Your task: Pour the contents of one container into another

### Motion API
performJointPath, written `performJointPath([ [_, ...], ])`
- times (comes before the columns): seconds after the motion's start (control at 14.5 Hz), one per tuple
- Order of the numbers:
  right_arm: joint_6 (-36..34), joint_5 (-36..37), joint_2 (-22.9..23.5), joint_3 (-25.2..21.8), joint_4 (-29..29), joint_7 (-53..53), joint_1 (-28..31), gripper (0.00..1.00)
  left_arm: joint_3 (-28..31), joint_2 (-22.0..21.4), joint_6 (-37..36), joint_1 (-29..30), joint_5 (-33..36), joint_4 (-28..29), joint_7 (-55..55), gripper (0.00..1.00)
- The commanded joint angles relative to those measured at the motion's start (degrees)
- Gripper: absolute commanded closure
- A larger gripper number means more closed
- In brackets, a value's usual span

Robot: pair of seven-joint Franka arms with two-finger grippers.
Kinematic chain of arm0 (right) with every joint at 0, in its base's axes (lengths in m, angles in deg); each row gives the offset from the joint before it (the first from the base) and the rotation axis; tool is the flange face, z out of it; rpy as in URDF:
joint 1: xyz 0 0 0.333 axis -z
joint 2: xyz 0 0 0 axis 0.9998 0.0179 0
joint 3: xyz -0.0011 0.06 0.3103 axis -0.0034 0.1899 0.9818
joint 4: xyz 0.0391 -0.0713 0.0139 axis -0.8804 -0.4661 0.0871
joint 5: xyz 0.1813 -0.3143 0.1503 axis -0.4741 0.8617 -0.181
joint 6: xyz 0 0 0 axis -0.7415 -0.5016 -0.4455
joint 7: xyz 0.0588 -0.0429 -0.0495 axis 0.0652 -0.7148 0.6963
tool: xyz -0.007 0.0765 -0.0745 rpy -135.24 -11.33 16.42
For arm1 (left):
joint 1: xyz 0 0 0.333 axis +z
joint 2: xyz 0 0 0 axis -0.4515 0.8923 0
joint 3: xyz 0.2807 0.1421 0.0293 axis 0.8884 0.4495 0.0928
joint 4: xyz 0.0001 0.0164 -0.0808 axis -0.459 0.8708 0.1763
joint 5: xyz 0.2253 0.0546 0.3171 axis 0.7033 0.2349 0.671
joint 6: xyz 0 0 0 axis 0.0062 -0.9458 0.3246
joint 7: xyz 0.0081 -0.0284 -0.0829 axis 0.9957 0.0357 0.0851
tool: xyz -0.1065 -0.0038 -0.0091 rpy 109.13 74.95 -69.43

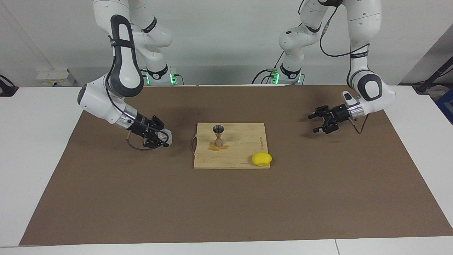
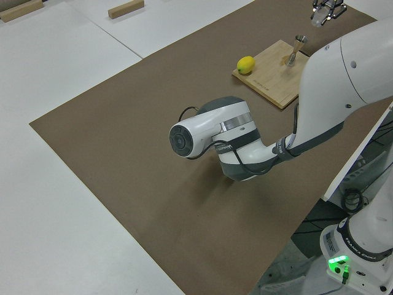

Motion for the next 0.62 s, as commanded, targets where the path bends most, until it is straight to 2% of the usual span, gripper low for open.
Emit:
performJointPath([
  [0.0,-0.5,5.8,-1.2,0.0,2.0,-6.2,-3.2,1.00,-0.3,3.8,-4.6,2.1,9.3,-10.8,4.1,0.00],
  [0.14,-1.6,10.9,-0.7,0.0,4.8,-11.8,-5.8,1.00,-0.3,4.1,-6.5,2.3,15.5,-15.8,13.2,0.00],
  [0.28,-5.6,16.5,0.2,0.0,8.9,-15.9,-8.4,1.00,-0.3,3.2,-6.0,1.0,19.8,-18.0,18.9,0.00],
  [0.55,-7.1,21.2,1.4,0.0,12.6,-21.7,-12.6,1.00,-0.5,-2.4,-6.9,-1.9,24.8,-19.8,30.8,0.00],
])
